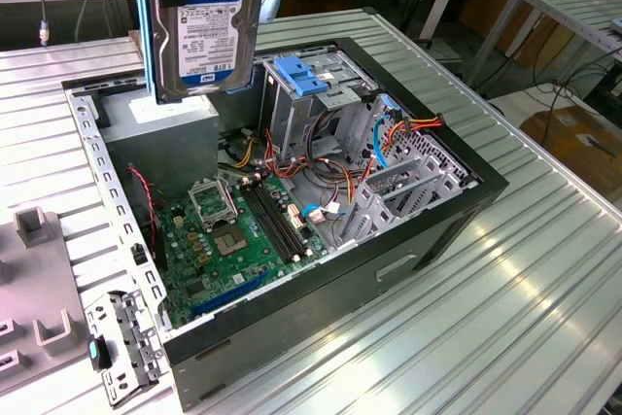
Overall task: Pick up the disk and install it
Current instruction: 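Insert the disk into the insertion slot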
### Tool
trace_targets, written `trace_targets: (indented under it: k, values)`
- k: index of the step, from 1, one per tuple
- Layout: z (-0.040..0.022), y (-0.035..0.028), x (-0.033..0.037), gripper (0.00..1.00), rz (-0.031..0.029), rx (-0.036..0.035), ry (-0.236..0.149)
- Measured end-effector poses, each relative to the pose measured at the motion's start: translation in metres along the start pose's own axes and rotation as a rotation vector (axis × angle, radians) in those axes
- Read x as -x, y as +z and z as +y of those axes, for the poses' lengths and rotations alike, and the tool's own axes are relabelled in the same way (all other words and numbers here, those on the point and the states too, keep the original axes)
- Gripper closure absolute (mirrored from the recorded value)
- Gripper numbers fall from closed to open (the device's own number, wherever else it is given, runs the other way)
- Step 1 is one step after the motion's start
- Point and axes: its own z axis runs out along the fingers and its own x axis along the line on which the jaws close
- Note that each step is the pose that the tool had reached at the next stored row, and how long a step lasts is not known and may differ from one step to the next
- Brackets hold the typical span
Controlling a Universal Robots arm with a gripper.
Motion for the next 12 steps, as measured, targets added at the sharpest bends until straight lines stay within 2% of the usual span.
trace_targets:
  k: [2,3,4,8,12]
  values:
    - [-0.0002,0.0001,-0.0065,0.63,0.0004,-0.0001,0.0]
    - [-0.0006,0.0,-0.0158,0.63,0.0014,-0.0001,0.0]
    - [-0.0008,0.0,-0.0218,0.63,0.0021,-0.0002,0.0]
    - [-0.0036,-0.0002,-0.0361,0.63,0.0034,-0.0003,0.0]
    - [-0.0091,-0.0002,-0.0378,0.63,0.0034,-0.0003,0.0]
